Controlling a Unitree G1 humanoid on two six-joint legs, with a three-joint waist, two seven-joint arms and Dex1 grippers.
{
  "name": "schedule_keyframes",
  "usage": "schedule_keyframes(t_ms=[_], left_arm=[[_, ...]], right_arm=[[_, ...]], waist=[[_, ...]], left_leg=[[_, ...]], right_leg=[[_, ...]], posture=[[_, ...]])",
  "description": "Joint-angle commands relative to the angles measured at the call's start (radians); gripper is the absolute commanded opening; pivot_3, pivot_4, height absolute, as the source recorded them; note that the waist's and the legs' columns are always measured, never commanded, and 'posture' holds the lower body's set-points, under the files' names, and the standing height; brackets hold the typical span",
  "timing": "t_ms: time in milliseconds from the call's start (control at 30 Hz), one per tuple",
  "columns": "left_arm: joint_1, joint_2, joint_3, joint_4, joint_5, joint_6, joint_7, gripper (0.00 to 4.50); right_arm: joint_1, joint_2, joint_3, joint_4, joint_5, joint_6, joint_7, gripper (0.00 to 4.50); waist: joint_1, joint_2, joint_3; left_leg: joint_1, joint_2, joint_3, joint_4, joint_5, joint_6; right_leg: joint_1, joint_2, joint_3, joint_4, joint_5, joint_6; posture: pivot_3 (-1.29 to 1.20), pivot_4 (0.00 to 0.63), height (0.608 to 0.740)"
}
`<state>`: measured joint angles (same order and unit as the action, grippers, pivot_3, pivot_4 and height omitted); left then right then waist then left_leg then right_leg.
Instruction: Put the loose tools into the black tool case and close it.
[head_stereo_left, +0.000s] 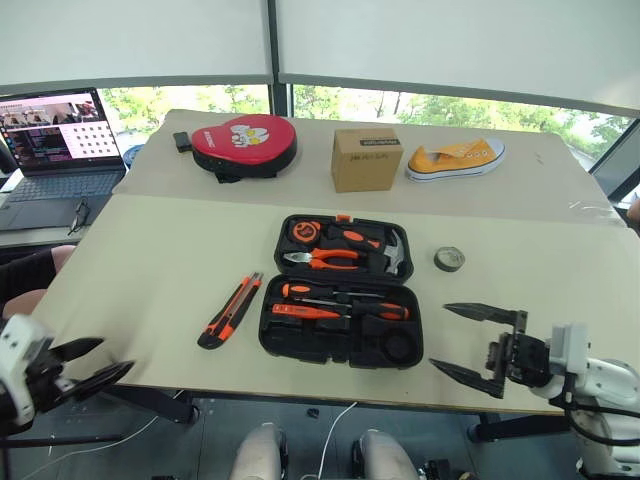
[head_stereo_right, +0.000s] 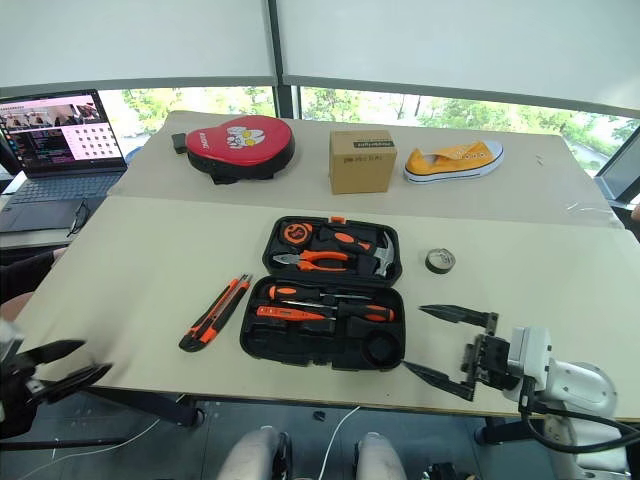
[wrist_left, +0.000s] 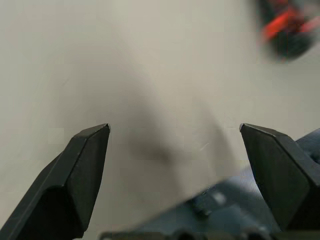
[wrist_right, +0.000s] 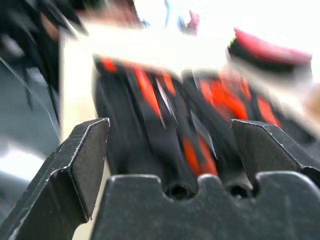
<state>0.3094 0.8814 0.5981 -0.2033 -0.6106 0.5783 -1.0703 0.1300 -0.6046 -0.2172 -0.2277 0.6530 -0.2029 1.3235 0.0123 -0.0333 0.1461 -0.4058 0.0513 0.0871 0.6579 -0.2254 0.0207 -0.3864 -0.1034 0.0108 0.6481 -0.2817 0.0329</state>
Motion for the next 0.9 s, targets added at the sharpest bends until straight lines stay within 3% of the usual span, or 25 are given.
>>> schedule_keyframes(t_ms=[33, 233, 433, 533, 700, 800, 900], left_arm=[[-0.093, -0.036, -0.069, -0.148, -0.078, 0.134, 0.148, 4.47], [-0.198, -0.152, -0.325, -0.194, 0.083, 0.127, 0.362, 4.47], [-0.254, -0.285, -0.457, -0.186, 0.191, 0.127, 0.53, 4.47], [-0.25, -0.31, -0.465, -0.176, 0.21, 0.12, 0.559, 3.69], [-0.246, -0.278, -0.449, -0.179, 0.21, 0.104, 0.52, 1.85], [-0.255, -0.226, -0.403, -0.159, 0.202, 0.078, 0.467, 1.74], [-0.296, -0.106, -0.31, -0.087, 0.165, -0.101, 0.25, 1.74]], right_arm=[[-0.018, -0.009, -0.002, -0.073, 0.075, 0.083, -0.039, 4.5], [-0.036, 0.026, 0.014, -0.079, 0.057, 0.081, -0.056, 4.5], [-0.037, 0.049, 0.018, -0.077, 0.035, 0.079, -0.07, 4.5], [-0.025, 0.05, 0.02, -0.088, 0.037, 0.09, -0.077, 4.5], [-0.004, 0.051, 0.021, -0.096, 0.035, 0.09, -0.084, 4.5], [-0.001, 0.045, 0.018, -0.103, 0.041, 0.09, -0.084, 4.5], [-0.01, 0.024, -0.007, -0.111, 0.062, 0.101, -0.084, 4.5]], waist=[[-0.001, -0.001, 0.0], [-0.013, 0.0, -0.001], [-0.007, 0.0, -0.001], [-0.003, 0.002, -0.002], [-0.001, 0.006, -0.004], [-0.005, 0.006, -0.004], [-0.012, 0.005, -0.003]], left_leg=[[0.0, 0.0, 0.0, 0.0, 0.0, 0.0], [-0.001, 0.0, 0.002, 0.0, 0.005, 0.008], [-0.001, -0.001, 0.002, 0.0, 0.005, 0.008], [0.0, -0.001, 0.002, 0.0, 0.005, 0.008], [0.0, -0.001, 0.002, 0.0, 0.005, 0.008], [0.0, 0.0, 0.002, 0.0, 0.005, 0.008], [-0.001, 0.001, 0.002, 0.0, 0.005, 0.008]], right_leg=[[0.0, 0.0, 0.0, 0.0, 0.0, 0.0], [0.002, 0.01, 0.003, 0.0, 0.001, 0.001], [0.001, 0.011, 0.003, 0.001, 0.001, 0.001], [0.002, 0.011, 0.004, 0.001, 0.001, 0.001], [0.002, 0.01, 0.003, 0.001, 0.001, 0.001], [0.001, 0.011, 0.003, 0.001, 0.001, 0.0], [-0.001, 0.013, 0.003, 0.001, 0.001, -0.001]], posture=[[0.0, 0.15, 0.74], [0.0, 0.15, 0.74], [0.0, 0.15, 0.74], [0.0, 0.15, 0.74], [0.0, 0.15, 0.74], [0.0, 0.15, 0.74], [0.0, 0.15, 0.74]])
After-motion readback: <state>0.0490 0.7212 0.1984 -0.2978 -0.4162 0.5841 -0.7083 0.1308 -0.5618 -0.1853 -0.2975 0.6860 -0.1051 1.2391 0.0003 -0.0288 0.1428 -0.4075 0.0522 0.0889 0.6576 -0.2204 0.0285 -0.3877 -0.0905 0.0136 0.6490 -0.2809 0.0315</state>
